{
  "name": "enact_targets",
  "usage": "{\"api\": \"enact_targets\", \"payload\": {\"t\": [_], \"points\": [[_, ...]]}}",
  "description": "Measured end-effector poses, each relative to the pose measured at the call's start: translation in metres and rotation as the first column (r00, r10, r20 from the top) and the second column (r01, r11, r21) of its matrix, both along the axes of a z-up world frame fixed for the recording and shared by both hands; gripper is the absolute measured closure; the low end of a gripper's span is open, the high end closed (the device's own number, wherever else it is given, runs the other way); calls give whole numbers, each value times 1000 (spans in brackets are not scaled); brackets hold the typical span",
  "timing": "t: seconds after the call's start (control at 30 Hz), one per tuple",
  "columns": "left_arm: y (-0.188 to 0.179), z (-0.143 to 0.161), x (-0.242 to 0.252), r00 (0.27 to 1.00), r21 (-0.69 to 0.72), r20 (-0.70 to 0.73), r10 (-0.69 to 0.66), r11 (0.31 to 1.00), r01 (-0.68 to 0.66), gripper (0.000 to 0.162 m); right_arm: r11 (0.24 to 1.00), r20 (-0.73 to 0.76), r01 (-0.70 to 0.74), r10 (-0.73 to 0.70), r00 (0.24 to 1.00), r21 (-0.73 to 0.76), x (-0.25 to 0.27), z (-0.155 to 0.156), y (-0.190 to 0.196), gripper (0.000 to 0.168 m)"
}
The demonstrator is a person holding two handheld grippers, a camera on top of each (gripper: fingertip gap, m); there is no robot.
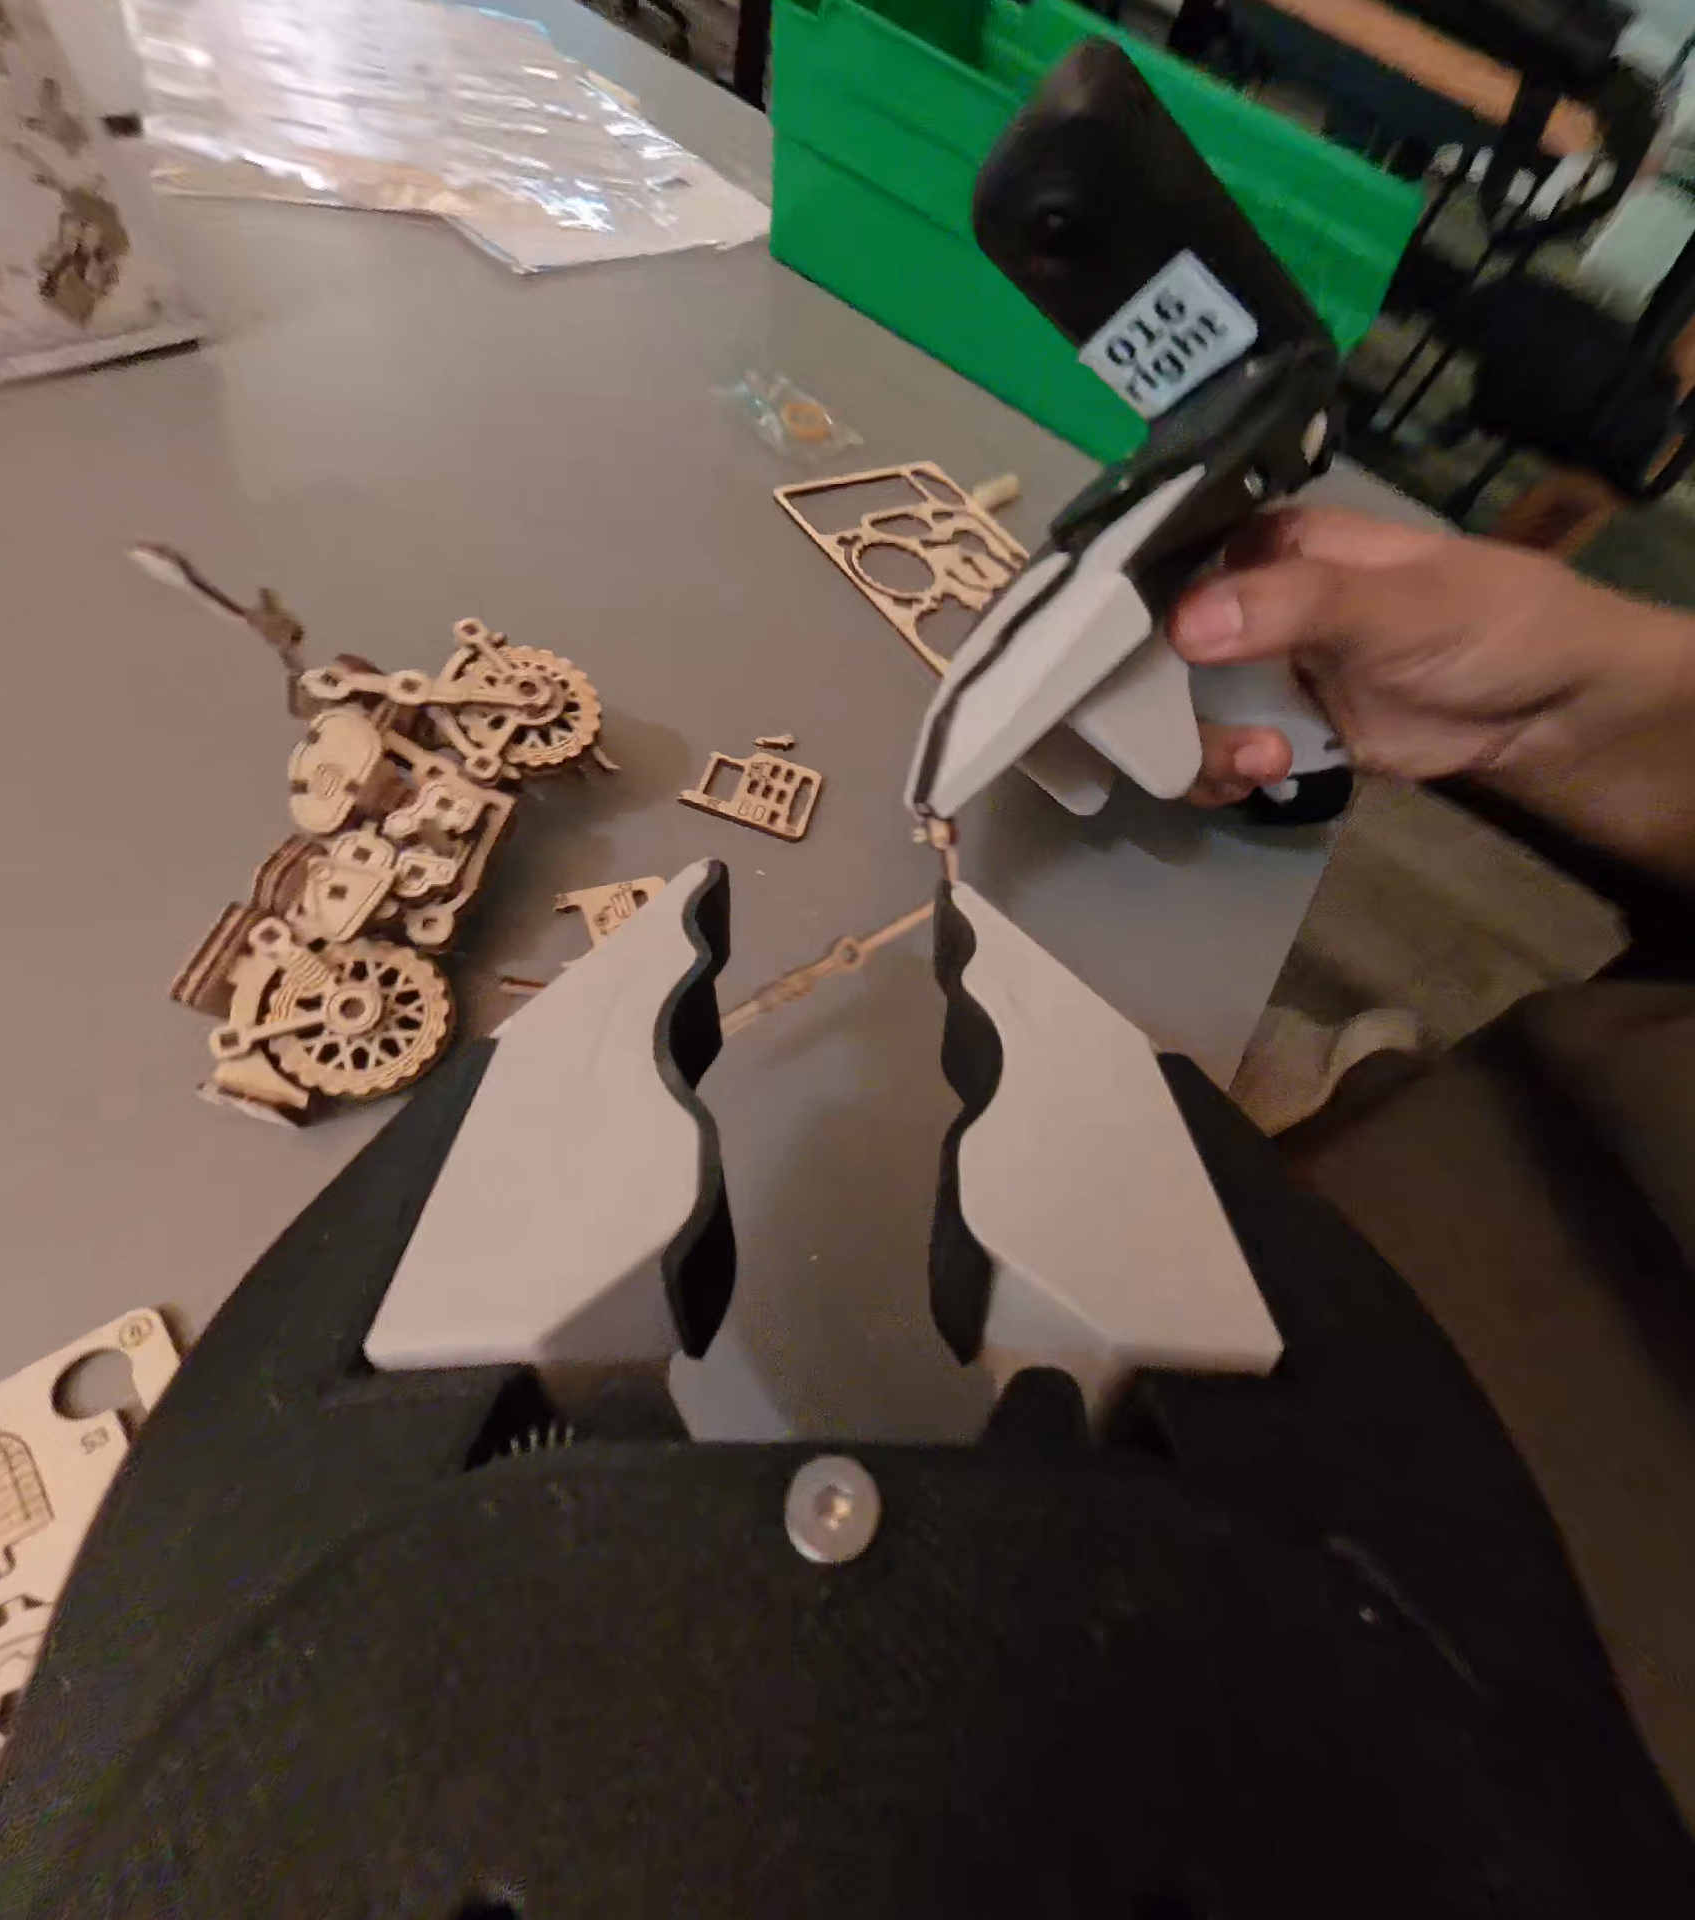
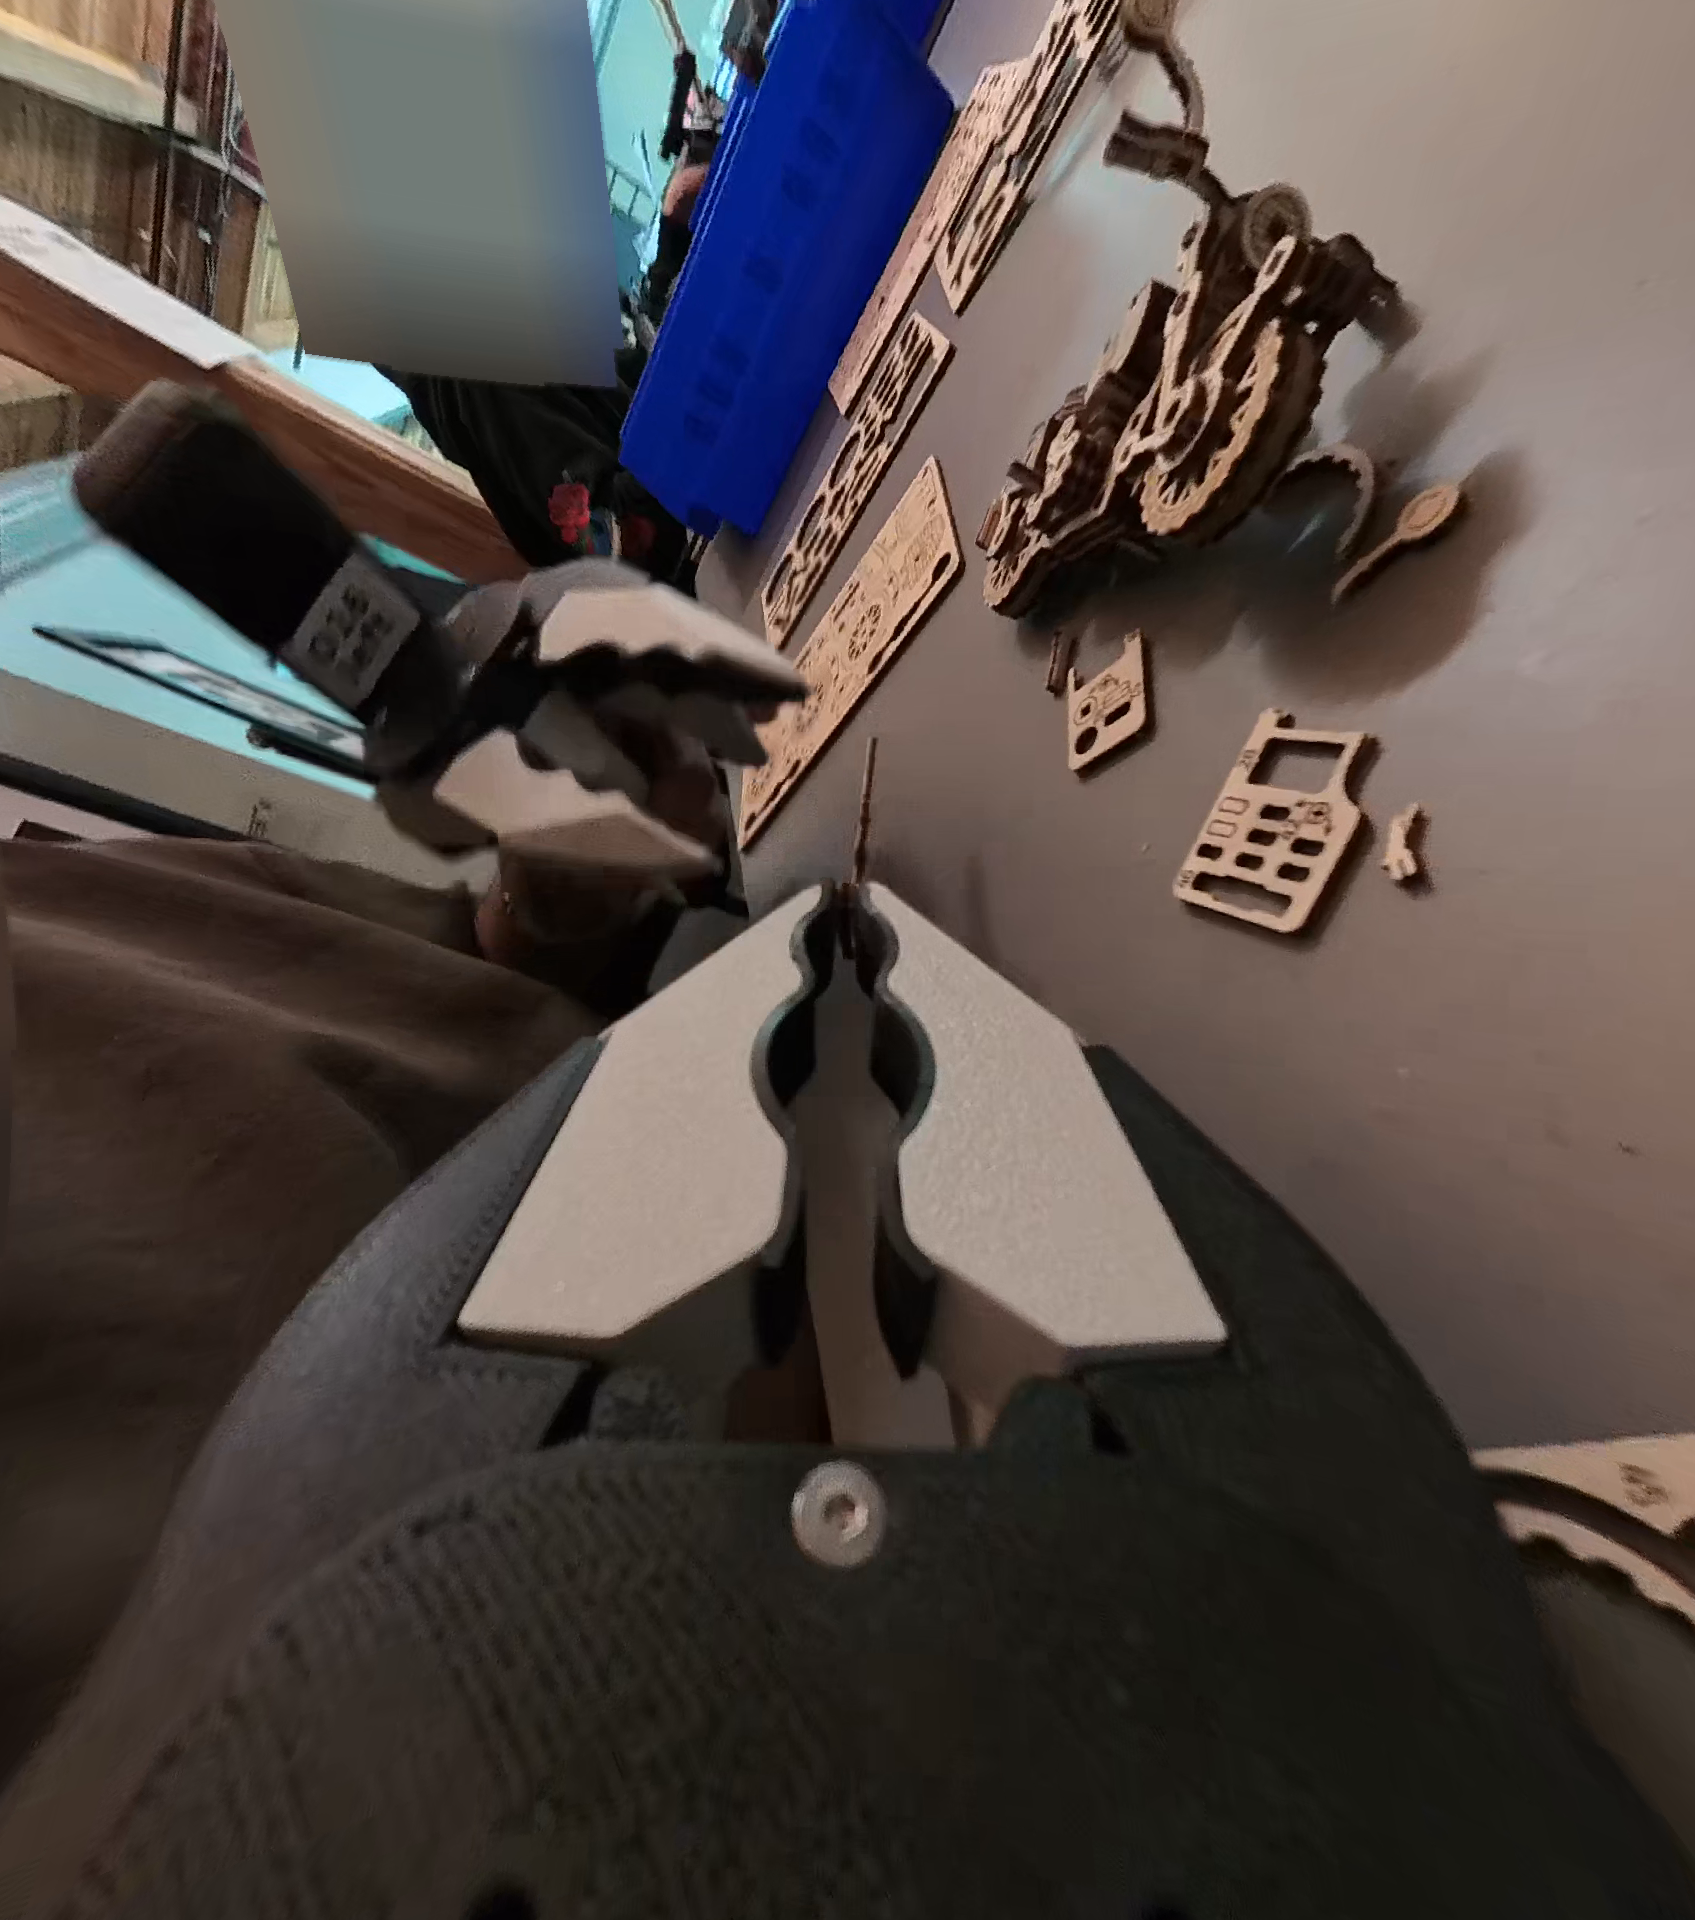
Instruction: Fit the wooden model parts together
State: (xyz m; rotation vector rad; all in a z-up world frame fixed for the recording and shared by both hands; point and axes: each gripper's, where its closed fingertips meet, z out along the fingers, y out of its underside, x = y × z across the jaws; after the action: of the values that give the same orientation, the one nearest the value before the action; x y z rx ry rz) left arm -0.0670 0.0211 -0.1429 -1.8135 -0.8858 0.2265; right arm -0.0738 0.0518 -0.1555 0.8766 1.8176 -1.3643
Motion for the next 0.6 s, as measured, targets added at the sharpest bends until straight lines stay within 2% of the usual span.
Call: {"api": "enact_targets", "payload": {"t": [0.1, 0.23, 0.33, 0.43, 0.6], "points": [[-5, -3, -1, 985, 146, 171, -31, 989, 6, 124, 999, -10, -51, 51, 999, -17, 2, 6, 6, 168], [1, -10, 11, 909, 330, 378, -174, 943, 44, 128, 990, -11, -120, 120, 993, -71, 8, 18, 10, 168], [6, -4, 17, 873, 434, 412, -261, 899, 63, 144, 986, -18, -149, 148, 989, -78, 10, 20, 10, 168], [8, -3, 19, 874, 434, 404, -271, 897, 78, 154, 984, -29, -163, 161, 987, -71, 10, 20, 10, 168], [9, -8, 21, 870, 405, 413, -270, 910, 90, 152, 985, -21, -146, 145, 989, -91, 7, 20, 10, 168]]}}
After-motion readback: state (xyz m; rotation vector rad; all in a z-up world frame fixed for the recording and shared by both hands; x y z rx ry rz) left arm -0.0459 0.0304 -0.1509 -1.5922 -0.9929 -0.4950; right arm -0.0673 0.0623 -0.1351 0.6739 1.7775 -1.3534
